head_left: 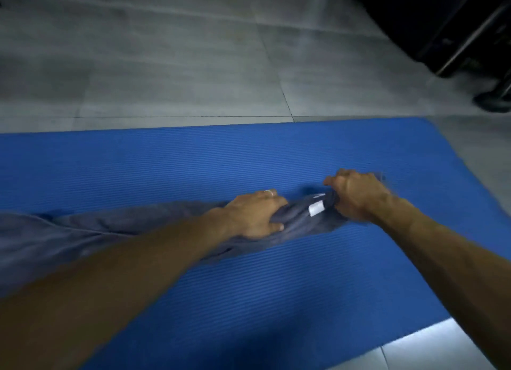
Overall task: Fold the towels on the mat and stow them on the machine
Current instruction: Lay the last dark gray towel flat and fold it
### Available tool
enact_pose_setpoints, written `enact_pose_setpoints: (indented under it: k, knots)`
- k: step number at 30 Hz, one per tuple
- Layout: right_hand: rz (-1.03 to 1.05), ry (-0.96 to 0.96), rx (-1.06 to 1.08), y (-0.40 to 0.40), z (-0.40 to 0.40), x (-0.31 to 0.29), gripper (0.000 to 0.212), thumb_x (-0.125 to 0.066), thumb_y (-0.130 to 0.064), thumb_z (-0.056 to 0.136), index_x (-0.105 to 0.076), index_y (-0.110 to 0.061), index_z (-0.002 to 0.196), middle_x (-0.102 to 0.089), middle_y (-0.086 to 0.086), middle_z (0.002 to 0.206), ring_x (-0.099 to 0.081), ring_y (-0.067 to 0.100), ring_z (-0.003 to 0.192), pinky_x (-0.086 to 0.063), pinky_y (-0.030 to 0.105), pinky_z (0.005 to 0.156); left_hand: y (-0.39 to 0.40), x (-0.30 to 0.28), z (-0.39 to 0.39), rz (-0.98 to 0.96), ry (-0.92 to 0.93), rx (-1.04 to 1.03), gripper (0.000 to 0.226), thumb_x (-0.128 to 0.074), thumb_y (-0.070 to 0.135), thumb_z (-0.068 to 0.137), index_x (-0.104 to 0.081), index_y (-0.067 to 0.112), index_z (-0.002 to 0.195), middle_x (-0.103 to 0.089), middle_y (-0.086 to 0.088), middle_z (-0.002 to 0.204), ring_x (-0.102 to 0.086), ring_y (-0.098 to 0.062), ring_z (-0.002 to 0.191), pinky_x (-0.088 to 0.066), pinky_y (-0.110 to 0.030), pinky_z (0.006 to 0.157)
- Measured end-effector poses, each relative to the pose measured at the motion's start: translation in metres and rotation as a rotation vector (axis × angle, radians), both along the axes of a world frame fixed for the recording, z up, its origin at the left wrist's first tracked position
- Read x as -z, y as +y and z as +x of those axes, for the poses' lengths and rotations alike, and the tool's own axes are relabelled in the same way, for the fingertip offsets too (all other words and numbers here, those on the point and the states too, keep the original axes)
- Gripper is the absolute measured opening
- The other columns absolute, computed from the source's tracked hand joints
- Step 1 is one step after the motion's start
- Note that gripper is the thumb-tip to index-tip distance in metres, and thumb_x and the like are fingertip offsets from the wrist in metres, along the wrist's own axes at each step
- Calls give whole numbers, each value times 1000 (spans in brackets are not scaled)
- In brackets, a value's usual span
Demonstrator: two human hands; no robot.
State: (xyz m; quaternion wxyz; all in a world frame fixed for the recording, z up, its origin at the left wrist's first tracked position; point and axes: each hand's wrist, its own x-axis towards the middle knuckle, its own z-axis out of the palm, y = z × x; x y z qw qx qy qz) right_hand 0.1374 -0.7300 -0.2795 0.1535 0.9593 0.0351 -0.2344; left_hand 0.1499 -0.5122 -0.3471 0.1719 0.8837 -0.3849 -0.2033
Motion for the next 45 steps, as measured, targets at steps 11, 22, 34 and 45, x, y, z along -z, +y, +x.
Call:
enact_pose_setpoints:
  k: [11, 22, 34, 45]
  knots:
    - [451, 99, -589, 263, 3, 53, 41, -52, -44, 93, -55, -18, 125, -57, 4, 118, -54, 27, 114, -45, 42, 94, 293, 15, -70, 390, -344, -426, 55, -51, 38, 83, -54, 13, 131, -58, -10, 127, -52, -32, 123, -39, -47, 102]
    - [432, -190, -184, 335, 69, 79, 29, -49, -15, 89, -65, -12, 113, -61, 14, 118, -57, 36, 108, -48, 42, 88, 394, 34, -135, 254, -353, -902, 66, -30, 51, 91, -47, 8, 138, -49, -12, 141, -41, -31, 134, -22, -40, 115]
    - [817, 273, -447, 585, 39, 107, 35, -61, -47, 88, -48, -15, 79, -52, -1, 76, -53, 23, 76, -40, 34, 62, 462, 48, -138, 9, 30, -1565, 35, -67, 43, 80, -56, 15, 99, -64, -4, 98, -59, -26, 94, -45, -35, 81]
    - [1088, 206, -40, 566, 134, 90, 15, -50, -15, 95, -56, -20, 83, -58, 0, 83, -54, 18, 77, -42, 29, 62, 462, 43, -127, -457, 568, -1403, 38, -80, 27, 77, -62, 25, 111, -62, 5, 96, -60, -7, 85, -48, -16, 75]
